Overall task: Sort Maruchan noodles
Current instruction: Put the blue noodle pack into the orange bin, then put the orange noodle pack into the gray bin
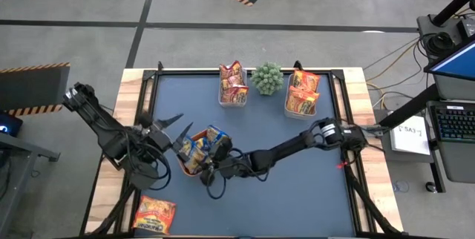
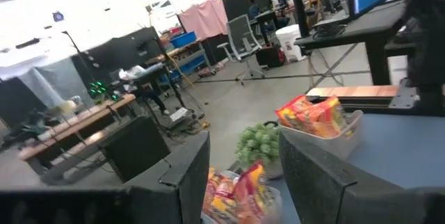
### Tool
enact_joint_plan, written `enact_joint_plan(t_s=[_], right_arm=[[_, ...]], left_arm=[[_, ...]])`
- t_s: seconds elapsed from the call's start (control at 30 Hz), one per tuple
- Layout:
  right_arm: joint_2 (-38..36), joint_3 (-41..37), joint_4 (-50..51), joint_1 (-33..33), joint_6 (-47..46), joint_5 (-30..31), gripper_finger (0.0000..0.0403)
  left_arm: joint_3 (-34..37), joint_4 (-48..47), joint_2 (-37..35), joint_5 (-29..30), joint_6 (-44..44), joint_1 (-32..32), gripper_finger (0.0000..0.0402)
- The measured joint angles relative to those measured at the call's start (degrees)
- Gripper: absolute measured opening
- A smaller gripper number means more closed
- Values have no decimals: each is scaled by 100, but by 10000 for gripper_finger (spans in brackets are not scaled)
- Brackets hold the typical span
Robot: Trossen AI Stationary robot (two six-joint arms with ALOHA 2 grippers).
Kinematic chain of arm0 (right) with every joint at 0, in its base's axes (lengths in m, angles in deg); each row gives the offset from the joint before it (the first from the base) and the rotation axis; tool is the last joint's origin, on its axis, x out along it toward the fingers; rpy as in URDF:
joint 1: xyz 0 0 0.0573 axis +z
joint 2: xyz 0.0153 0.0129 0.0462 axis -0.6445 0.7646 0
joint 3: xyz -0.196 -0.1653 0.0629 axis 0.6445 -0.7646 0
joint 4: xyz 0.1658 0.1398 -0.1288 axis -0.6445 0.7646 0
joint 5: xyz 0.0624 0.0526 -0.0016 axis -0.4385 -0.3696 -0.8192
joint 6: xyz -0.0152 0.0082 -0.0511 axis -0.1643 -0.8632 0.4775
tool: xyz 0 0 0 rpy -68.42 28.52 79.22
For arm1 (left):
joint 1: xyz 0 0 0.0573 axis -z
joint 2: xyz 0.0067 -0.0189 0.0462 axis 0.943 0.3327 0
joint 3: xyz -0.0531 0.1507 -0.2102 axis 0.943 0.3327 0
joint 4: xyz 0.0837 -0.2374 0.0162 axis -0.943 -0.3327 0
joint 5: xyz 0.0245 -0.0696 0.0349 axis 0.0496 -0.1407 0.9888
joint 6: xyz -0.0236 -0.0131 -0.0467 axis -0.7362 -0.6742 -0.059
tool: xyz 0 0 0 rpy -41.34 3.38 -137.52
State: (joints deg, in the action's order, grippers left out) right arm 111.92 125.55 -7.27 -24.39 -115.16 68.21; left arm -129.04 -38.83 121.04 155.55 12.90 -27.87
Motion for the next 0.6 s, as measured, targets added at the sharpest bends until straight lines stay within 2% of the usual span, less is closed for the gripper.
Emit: enact_joint_plan(t_s=[0.13, 0.27, 0.43, 0.6], right_arm=[[-409, 2, 1032, -21, 471, -4, 264], [-949, 2, 2579, -13, 891, -4, 274], [-1815, -311, 4282, -13, 1112, 34, 274], [-2998, -1362, 4482, 65, 1168, 47, 264]], left_arm=[[4, 1, 96, -420, -391, 0, 157], [4, 18, 247, -1038, -847, 0, 157], [-71, 23, 435, -2534, -1591, 4, 157], [-288, -22, 717, -3773, -2589, 29, 157]])
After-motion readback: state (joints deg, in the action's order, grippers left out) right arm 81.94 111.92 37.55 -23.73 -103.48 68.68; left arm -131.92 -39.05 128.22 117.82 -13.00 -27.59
